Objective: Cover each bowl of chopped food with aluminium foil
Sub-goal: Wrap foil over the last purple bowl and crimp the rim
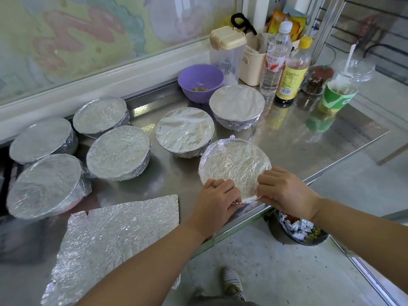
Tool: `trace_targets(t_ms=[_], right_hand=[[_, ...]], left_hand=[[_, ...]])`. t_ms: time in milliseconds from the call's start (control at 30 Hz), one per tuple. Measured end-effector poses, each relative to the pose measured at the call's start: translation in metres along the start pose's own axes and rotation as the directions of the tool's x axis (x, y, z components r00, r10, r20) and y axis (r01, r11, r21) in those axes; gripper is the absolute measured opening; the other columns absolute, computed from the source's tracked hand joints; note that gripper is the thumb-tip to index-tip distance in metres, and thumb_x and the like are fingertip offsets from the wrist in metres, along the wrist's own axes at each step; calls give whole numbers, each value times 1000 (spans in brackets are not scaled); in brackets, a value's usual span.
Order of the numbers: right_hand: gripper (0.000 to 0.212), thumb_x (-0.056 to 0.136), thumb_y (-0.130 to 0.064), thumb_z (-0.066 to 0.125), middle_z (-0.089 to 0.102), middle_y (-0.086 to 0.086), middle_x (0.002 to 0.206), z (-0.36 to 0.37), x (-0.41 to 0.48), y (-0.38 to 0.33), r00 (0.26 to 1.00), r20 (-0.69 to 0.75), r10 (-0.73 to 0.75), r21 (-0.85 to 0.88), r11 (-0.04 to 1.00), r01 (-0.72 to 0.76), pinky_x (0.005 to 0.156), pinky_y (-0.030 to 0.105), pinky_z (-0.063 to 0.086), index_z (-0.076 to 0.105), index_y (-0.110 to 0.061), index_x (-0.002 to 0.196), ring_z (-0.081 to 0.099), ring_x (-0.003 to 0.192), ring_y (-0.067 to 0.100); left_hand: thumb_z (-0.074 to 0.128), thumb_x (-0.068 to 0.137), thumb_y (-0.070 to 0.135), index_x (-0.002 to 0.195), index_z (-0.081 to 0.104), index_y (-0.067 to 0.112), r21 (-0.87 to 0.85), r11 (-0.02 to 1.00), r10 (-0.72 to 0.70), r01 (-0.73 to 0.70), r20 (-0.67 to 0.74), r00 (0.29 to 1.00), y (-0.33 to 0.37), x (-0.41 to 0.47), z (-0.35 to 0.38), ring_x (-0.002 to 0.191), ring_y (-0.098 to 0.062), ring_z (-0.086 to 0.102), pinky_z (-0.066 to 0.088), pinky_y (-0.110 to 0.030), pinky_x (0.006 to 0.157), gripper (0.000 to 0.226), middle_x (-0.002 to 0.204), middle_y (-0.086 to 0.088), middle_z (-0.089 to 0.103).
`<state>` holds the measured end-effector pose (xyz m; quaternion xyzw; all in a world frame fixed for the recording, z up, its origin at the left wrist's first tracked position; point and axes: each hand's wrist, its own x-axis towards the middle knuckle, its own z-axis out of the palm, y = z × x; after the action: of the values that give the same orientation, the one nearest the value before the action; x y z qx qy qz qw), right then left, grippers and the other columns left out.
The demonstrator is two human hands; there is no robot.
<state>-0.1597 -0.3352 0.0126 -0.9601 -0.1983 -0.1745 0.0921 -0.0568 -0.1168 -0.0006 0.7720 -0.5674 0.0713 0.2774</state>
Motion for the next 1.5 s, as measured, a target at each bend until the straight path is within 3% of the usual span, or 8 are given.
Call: trace_targets(t_ms=[100, 200, 367, 500, 633, 1033, 1300, 1500], right_hand=[[26, 101, -25, 56, 53, 0, 81, 2, -3, 2, 1000, -12, -1, 16, 1000, 2, 67, 35, 44, 60, -15, 77, 50, 70, 24], [20, 91, -30, 72, 57, 2, 103, 5, -13, -4, 950, -84, 302, 114, 950, -292, 75, 33, 50, 69, -14, 103, 55, 81, 17], [24, 92, -30, 73, 61, 5, 81, 10, -6, -66, 369, 110, 923, 651, 214, -728, 63, 15, 44, 55, -14, 95, 57, 70, 17], [69, 94, -67, 43, 68, 14, 68, 22, 13, -71, 286, 504, 815, 684, -174, -709, 64, 35, 49, 66, -7, 70, 60, 60, 21], [95, 84, -81, 29, 65, 8, 62, 24, 22, -69, 283, 560, 779, 598, -143, -789, 64, 31, 46, 74, 2, 79, 57, 57, 16], [78, 97, -70, 37, 61, 4, 51, 16, 17, -56, 207, 510, 835, 476, -73, -876, 65, 34, 47, 61, -8, 57, 59, 54, 19], [36, 103, -44, 50, 65, 11, 79, 18, 20, -52, 82, 403, 912, 595, -193, -780, 51, 25, 48, 57, -8, 101, 61, 61, 18], [26, 101, -36, 51, 66, 9, 78, 14, 22, -48, 71, 365, 928, 595, -174, -784, 61, 37, 55, 57, -10, 99, 62, 63, 21]], left_hand=[[70, 88, 25, 78, 58, 19, 3, 1000, -7, 7, -12, 1000, 1, -1, 1, 74, -15, 49, 40, -33, 74, 16, 83, 6, 55], [62, 90, 33, 78, 58, 19, 9, 996, -93, 93, -40, 995, 5, -2, 3, 75, -16, 51, 41, -33, 74, 19, 83, 6, 53], [61, 88, 38, 77, 58, 18, -8, 987, -160, 161, -107, 981, 13, 4, 8, 72, -16, 53, 39, -31, 74, 23, 81, 6, 52], [57, 89, 38, 78, 60, 19, 15, 985, -169, 171, -101, 980, 17, 5, 11, 72, -17, 55, 39, -32, 72, 22, 81, 6, 53], [60, 85, 32, 80, 60, 20, -6, 986, -166, 166, -78, 983, 16, 5, 13, 74, -16, 56, 36, -29, 73, 13, 83, 8, 53], [59, 86, 60, 84, 65, 25, -12, 985, -173, 173, 12, 985, 18, 13, -6, 76, -11, 56, 40, -32, 79, 35, 83, 12, 58], [53, 99, 17, 143, 50, 12, -26, 841, -537, 540, 88, 839, -50, 76, -41, 127, -24, 51, 43, -37, 104, 44, 140, -7, 53], [44, 102, 15, 140, 49, 8, 114, 844, -535, 524, 224, 814, -60, 117, -32, 115, -30, 56, 44, -40, 90, 39, 128, -13, 61]])
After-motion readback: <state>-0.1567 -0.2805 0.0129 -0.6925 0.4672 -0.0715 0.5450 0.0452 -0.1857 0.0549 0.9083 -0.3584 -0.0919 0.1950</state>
